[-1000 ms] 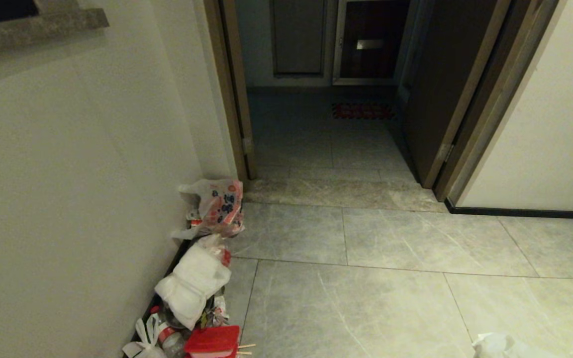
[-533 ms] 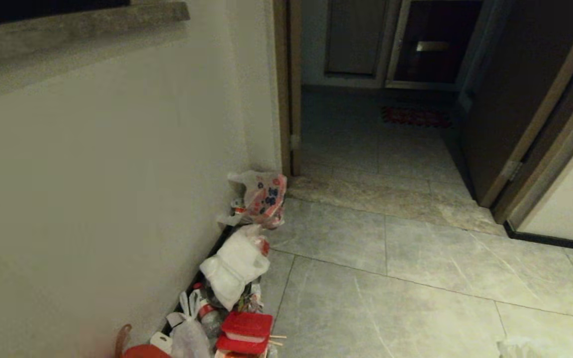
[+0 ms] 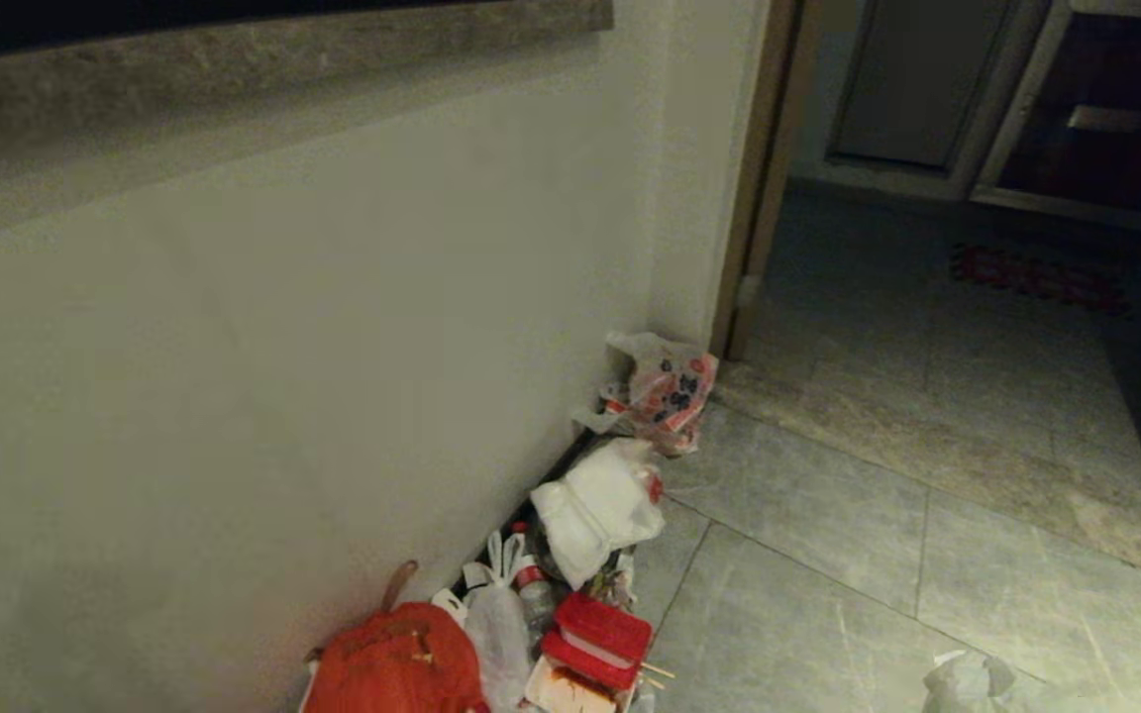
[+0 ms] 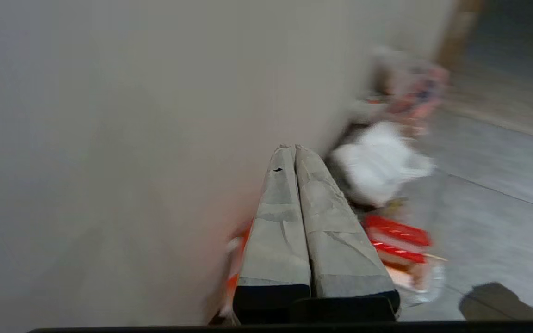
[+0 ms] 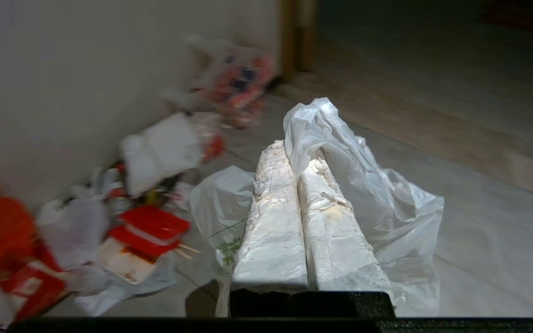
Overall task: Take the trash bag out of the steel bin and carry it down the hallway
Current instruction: Put the trash bag at the door
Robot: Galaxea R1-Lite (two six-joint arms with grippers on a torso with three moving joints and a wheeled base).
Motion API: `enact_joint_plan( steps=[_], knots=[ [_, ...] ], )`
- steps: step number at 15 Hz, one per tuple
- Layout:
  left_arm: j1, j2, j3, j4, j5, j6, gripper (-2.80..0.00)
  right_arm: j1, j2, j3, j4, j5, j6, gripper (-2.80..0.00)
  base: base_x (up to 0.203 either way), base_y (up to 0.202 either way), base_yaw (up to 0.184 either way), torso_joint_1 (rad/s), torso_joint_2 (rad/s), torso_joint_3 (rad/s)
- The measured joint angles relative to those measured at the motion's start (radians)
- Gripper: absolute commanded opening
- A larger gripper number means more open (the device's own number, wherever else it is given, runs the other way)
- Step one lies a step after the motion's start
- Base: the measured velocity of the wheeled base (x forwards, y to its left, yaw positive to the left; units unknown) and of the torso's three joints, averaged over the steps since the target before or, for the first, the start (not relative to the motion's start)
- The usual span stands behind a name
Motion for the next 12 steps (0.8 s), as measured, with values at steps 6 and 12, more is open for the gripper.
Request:
enact_joint_plan(
  steps=[6,12],
  knots=[
    [0.000,0.000,0.000,0.000,0.000,-0.001,-2.80,0.000,0.000,0.000,-0.001,0.000,-0.002,-2.80,0.000,0.000,0.017,0.001,0.00,0.000],
    [0.000,0.000,0.000,0.000,0.000,0.000,-2.80,0.000,0.000,0.000,-0.001,0.000,0.000,-2.80,0.000,0.000,0.000,0.000,0.00,0.000]
  ],
)
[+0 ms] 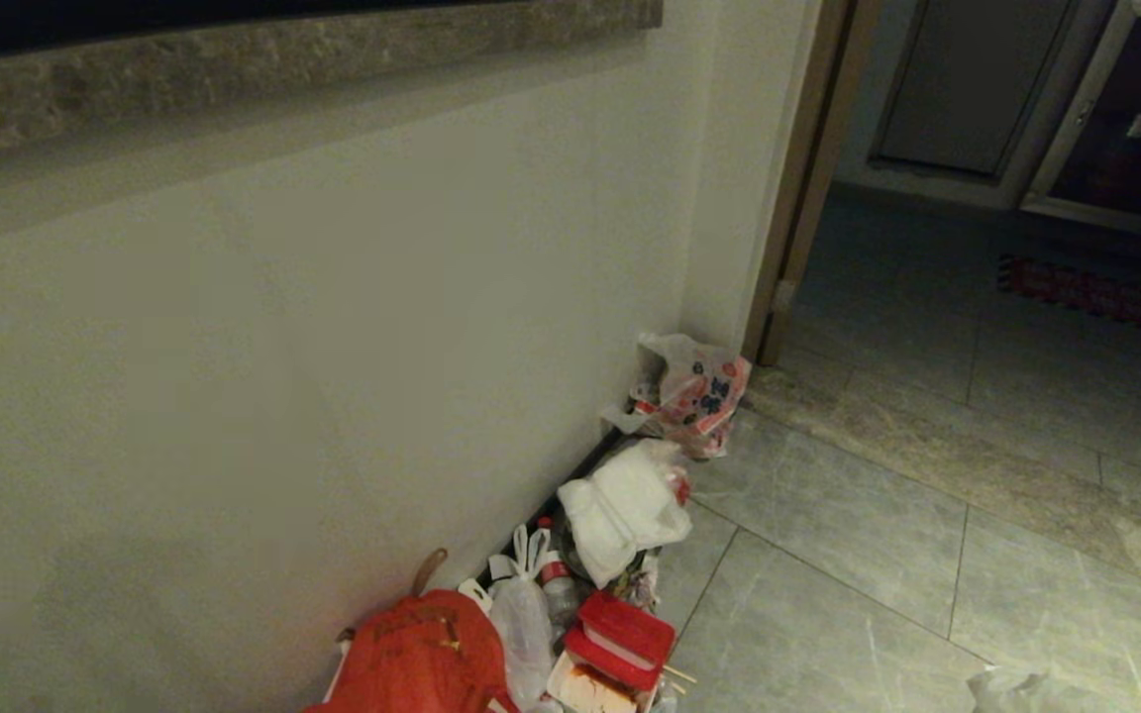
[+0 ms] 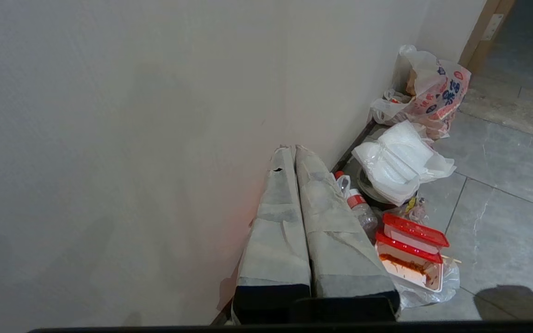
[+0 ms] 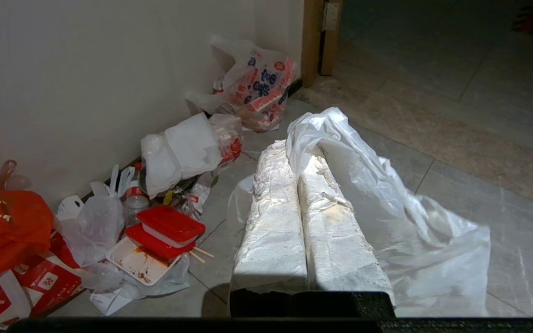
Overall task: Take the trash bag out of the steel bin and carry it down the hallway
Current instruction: Put the trash bag at the door
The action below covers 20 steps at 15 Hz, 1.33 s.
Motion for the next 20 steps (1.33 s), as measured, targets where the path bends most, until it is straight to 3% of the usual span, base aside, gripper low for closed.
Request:
enact_joint_plan(
  steps=[20],
  knots=[
    [-0.001,0.000,0.000,0.000,0.000,-0.001,-2.80,0.000,0.000,0.000,-0.001,0.000,-0.005,-2.80,0.000,0.000,0.000,0.000,0.00,0.000]
  ],
)
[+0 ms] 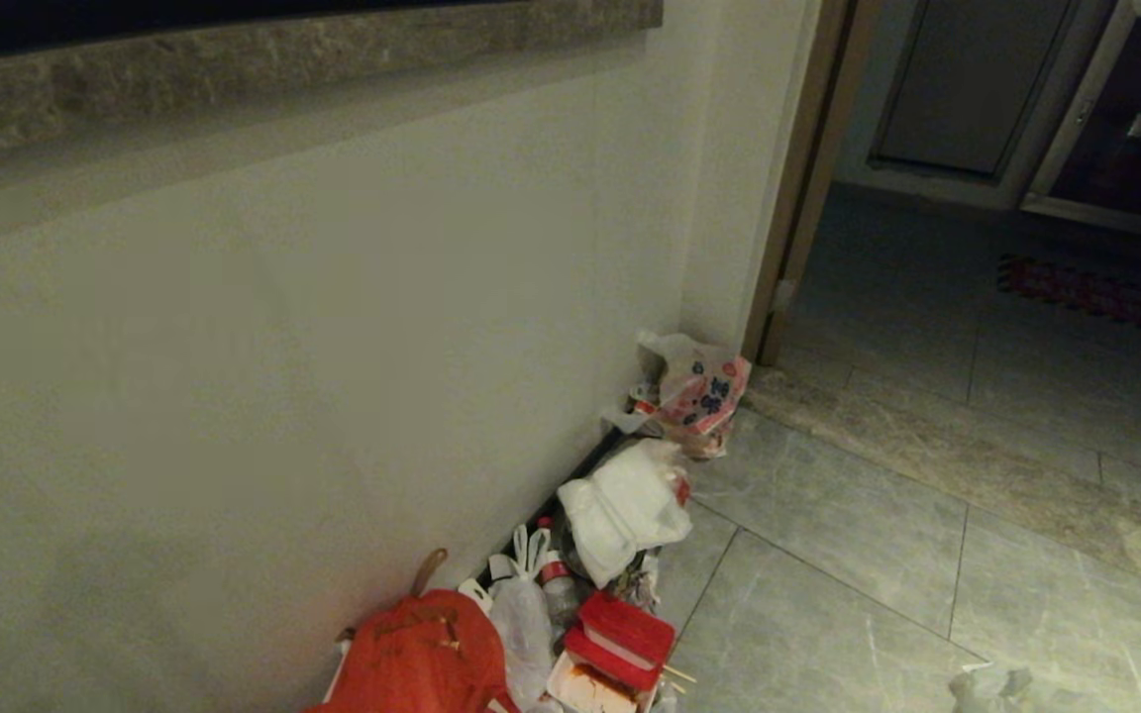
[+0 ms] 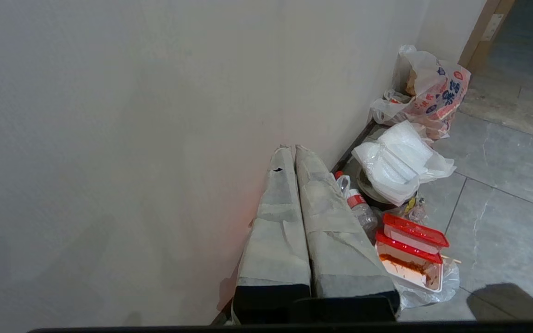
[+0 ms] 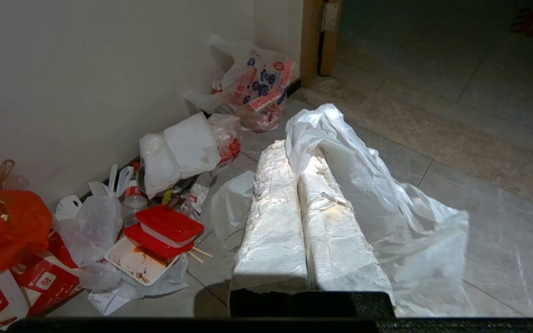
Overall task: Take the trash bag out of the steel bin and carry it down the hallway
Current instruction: Put the trash bag at the door
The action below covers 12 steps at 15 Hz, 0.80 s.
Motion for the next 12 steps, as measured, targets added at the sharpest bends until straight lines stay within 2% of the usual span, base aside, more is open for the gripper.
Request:
enact_joint_plan(
  steps=[12],
  knots=[
    [0.001,0.000,0.000,0.000,0.000,0.000,-2.80,0.000,0.000,0.003,-0.004,0.000,-0.006,-2.80,0.000,0.000,0.000,0.000,0.00,0.000]
  ],
)
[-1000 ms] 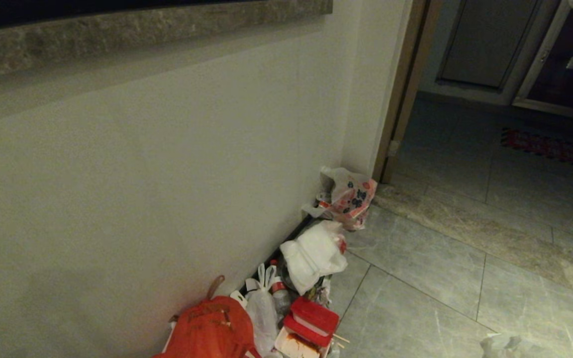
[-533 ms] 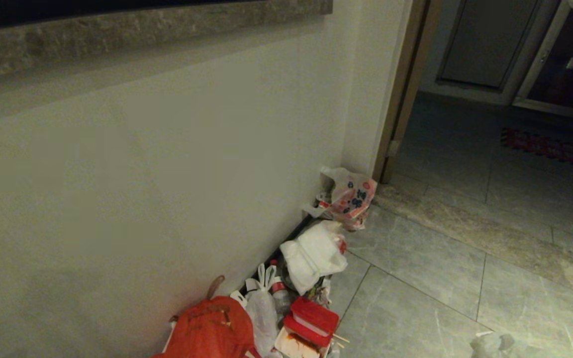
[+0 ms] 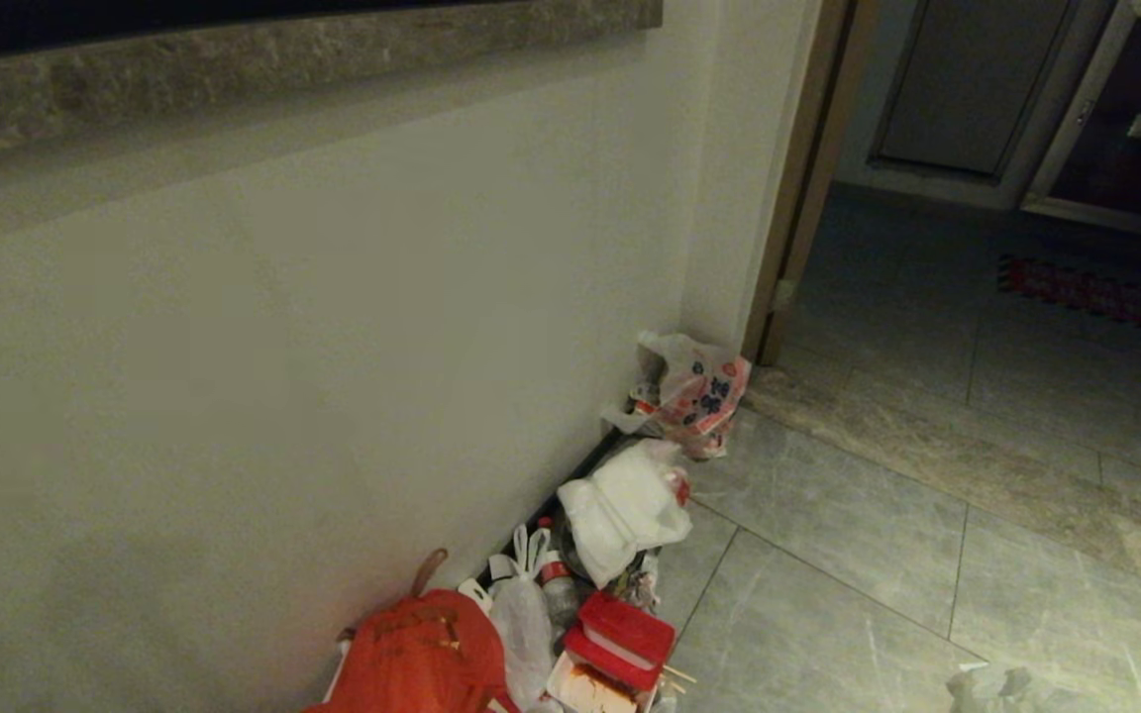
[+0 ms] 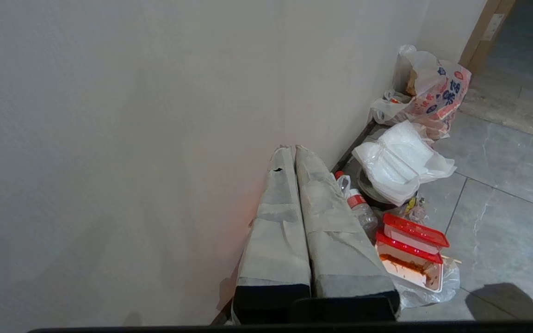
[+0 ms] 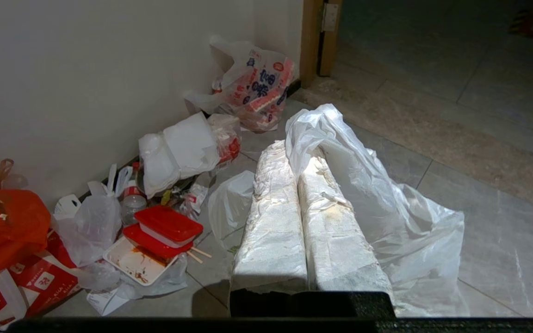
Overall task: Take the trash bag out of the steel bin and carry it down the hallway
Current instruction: Put the trash bag at the door
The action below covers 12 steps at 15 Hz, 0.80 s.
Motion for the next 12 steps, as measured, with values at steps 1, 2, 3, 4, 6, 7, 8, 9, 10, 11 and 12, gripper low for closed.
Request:
enact_joint_plan(
  steps=[1,2,3,4,6,7,8,9,10,11,12],
  knots=[
    [0.000,0.000,0.000,0.000,0.000,0.000,-2.80,0.000,0.000,0.000,0.000,0.000,0.001,-2.80,0.000,0.000,0.000,0.000,0.00,0.000],
    [0.000,0.000,0.000,0.000,0.000,0.000,-2.80,0.000,0.000,0.000,0.001,0.000,-0.001,-2.80,0.000,0.000,0.000,0.000,0.00,0.000],
    [0.000,0.000,0.000,0.000,0.000,0.000,-2.80,0.000,0.000,0.000,0.001,0.000,0.000,-2.80,0.000,0.000,0.000,0.000,0.00,0.000],
    [0.000,0.000,0.000,0.000,0.000,0.000,-2.80,0.000,0.000,0.000,0.001,0.000,0.001,-2.80,0.000,0.000,0.000,0.000,0.00,0.000],
    [0.000,0.000,0.000,0.000,0.000,0.000,-2.80,0.000,0.000,0.000,0.001,0.001,-0.001,-2.80,0.000,0.000,0.000,0.000,0.00,0.000],
    [0.000,0.000,0.000,0.000,0.000,-0.001,-2.80,0.000,0.000,0.000,0.001,0.000,-0.001,-2.80,0.000,0.000,0.000,0.000,0.00,0.000],
    [0.000,0.000,0.000,0.000,0.000,0.000,-2.80,0.000,0.000,0.000,0.001,0.001,-0.001,-2.80,0.000,0.000,0.000,0.000,0.00,0.000],
    [0.000,0.000,0.000,0.000,0.000,0.000,-2.80,0.000,0.000,0.000,0.001,0.001,-0.002,-2.80,0.000,0.000,0.000,0.000,0.00,0.000],
    [0.000,0.000,0.000,0.000,0.000,0.000,-2.80,0.000,0.000,-0.001,0.001,0.002,-0.002,-2.80,0.000,0.000,0.000,0.000,0.00,0.000],
    [0.000,0.000,0.000,0.000,0.000,-0.001,-2.80,0.000,0.000,-0.001,0.001,0.001,-0.001,-2.80,0.000,0.000,0.000,0.000,0.00,0.000],
    [0.000,0.000,0.000,0.000,0.000,0.000,-2.80,0.000,0.000,-0.001,0.001,0.002,-0.001,-2.80,0.000,0.000,0.000,0.000,0.00,0.000]
  ],
)
